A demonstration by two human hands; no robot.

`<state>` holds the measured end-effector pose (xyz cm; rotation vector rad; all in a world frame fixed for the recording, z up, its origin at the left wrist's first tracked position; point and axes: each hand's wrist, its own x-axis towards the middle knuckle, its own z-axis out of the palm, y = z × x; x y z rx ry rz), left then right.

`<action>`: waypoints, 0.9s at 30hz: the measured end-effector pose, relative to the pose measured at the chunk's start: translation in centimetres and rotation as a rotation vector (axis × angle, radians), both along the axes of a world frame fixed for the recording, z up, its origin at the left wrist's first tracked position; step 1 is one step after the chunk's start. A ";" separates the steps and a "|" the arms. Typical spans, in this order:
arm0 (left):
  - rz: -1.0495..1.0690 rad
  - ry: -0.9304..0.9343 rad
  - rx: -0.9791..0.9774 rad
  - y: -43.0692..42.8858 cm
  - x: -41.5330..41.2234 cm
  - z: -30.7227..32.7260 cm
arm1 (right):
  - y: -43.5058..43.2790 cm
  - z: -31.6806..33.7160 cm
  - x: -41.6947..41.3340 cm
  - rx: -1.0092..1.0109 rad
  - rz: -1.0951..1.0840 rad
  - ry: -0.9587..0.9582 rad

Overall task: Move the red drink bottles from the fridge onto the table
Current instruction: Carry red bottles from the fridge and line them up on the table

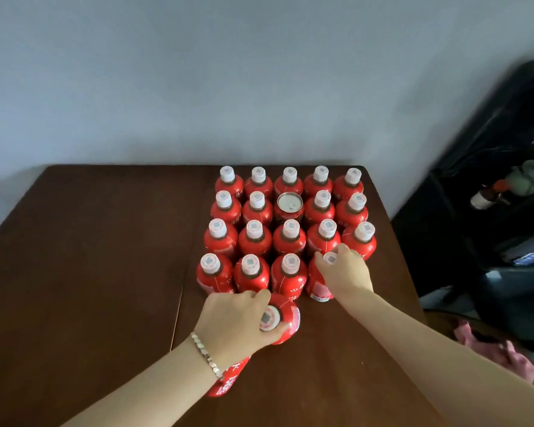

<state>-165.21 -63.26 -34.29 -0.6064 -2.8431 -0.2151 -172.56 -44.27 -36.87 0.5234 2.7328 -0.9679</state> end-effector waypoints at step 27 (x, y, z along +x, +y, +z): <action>-0.096 -0.170 0.015 3.9 0.9 0.8 | 6.7 -3.9 6.4 -0.087 -0.328 0.208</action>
